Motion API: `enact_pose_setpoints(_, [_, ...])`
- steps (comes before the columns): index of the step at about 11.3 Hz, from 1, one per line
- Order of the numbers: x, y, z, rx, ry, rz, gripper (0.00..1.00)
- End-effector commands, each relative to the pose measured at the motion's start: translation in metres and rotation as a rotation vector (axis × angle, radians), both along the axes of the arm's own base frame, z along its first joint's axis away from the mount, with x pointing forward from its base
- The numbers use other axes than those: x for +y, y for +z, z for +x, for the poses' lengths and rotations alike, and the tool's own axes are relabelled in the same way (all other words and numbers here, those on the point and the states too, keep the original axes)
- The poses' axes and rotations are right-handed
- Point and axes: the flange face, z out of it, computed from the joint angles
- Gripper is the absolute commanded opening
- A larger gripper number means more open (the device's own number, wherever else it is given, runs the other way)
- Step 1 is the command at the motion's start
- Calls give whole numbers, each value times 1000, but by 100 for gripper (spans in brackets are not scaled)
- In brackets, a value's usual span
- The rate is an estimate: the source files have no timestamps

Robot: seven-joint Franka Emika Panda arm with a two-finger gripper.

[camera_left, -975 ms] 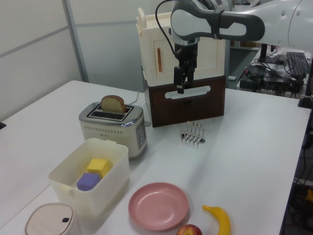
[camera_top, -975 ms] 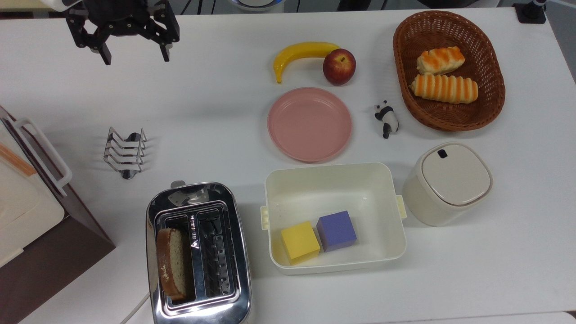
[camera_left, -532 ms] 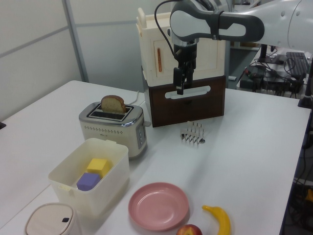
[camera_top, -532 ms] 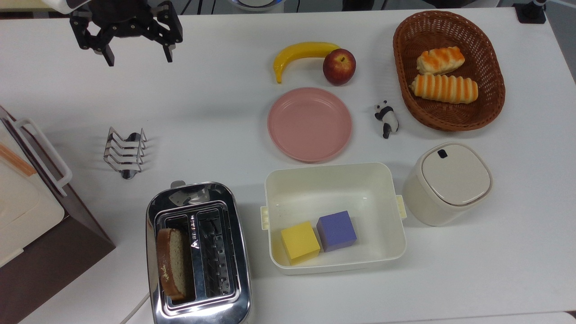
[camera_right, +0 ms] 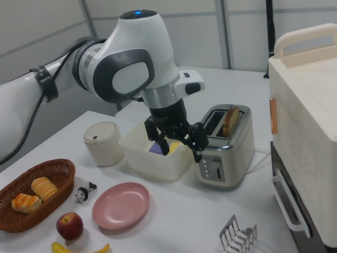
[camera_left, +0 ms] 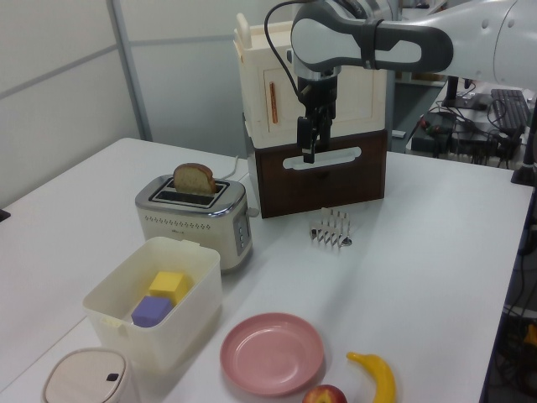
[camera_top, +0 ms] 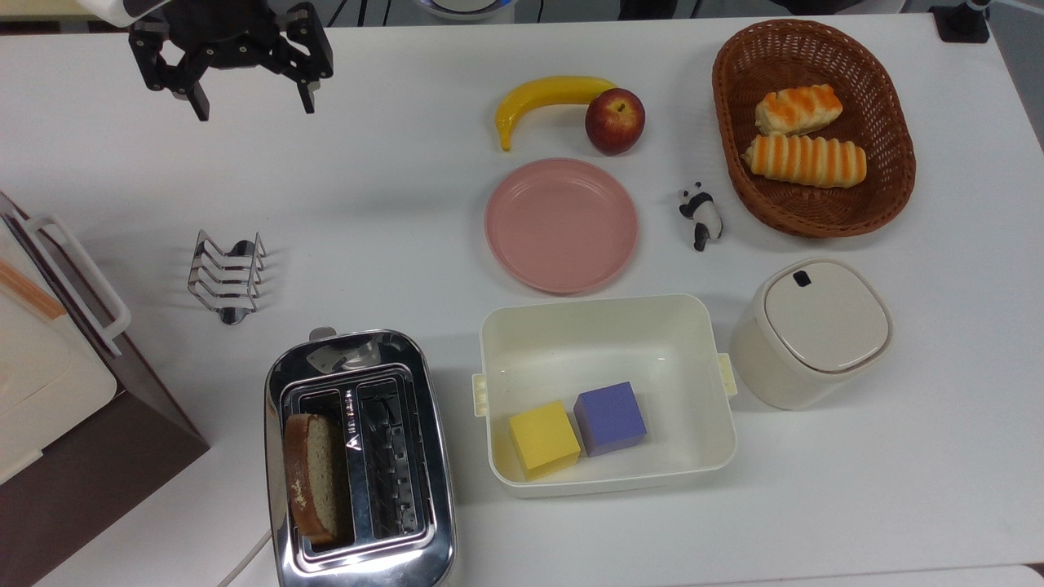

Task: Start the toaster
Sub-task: 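Lower the gripper toward the lever on the side of the silver toaster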

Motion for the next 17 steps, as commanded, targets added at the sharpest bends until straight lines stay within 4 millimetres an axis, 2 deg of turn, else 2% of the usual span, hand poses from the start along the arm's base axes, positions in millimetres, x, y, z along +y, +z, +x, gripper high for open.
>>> enact_pose_setpoints(1, [6, 3, -10, 21, 22, -5, 100])
enact_pose_setpoints(3, [6, 2, -10, 23, 26, -3, 100])
enact_pose_setpoints(4, [6, 1, -10, 25, 26, -4, 96])
enact_pose_setpoints(5, [6, 2, -10, 25, 23, -2, 82])
enact_pose_setpoints(6, [5, 2, -10, 22, 20, 1, 56])
enact_pose_setpoints(8, [5, 2, -10, 22, 20, 1, 19])
enact_pose_setpoints(9, [6, 1, -10, 24, 23, 2, 7])
enact_pose_setpoints(10, [7, -2, -7, 27, 25, 2, 0])
enact_pose_setpoints(14, [9, -8, -1, 13, 22, 19, 0])
enact_pose_setpoints(17, [8, -10, 17, -90, 22, 23, 0])
